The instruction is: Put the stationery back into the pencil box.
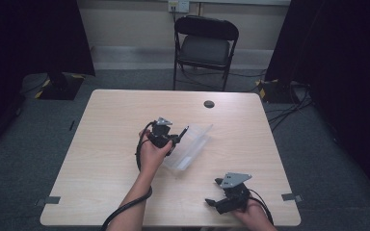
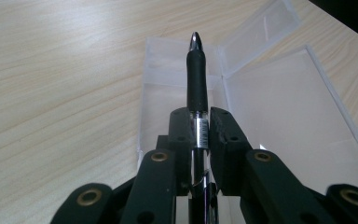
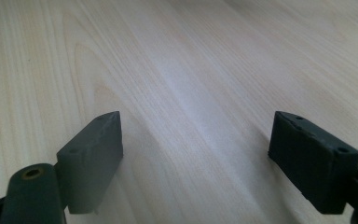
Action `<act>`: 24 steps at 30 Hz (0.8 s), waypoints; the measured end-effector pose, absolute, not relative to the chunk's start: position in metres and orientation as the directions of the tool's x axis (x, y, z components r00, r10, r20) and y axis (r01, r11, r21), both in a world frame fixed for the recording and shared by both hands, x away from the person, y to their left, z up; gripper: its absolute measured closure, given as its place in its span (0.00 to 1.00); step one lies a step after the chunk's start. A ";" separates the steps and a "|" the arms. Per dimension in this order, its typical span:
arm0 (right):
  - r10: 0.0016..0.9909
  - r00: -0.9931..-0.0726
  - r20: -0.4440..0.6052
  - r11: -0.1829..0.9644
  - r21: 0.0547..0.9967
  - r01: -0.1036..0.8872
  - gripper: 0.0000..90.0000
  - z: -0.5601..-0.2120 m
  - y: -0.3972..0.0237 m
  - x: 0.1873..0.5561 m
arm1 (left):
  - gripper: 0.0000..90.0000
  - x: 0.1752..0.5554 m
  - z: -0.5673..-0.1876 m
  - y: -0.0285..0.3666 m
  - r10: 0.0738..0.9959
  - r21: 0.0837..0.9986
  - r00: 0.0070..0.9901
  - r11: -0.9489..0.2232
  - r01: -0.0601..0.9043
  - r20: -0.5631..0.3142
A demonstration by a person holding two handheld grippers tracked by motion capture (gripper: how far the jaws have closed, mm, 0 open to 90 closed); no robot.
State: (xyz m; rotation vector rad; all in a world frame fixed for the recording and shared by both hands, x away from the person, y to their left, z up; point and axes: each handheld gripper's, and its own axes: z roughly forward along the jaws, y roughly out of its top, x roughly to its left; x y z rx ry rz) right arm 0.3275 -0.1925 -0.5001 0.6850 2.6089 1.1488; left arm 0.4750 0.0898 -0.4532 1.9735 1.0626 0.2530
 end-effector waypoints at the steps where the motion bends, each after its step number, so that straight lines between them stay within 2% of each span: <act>1: 0.493 -0.870 -0.004 0.588 0.738 0.330 0.19 -0.500 -0.192 0.327 | 0.88 0.475 -0.453 0.089 0.757 0.762 0.622 -0.276 0.585 -0.203; 24: 0.492 -0.871 -0.003 0.588 0.739 0.330 0.19 -0.500 -0.192 0.327 | 0.88 0.477 -0.475 0.081 0.764 0.738 0.620 -0.311 0.599 -0.180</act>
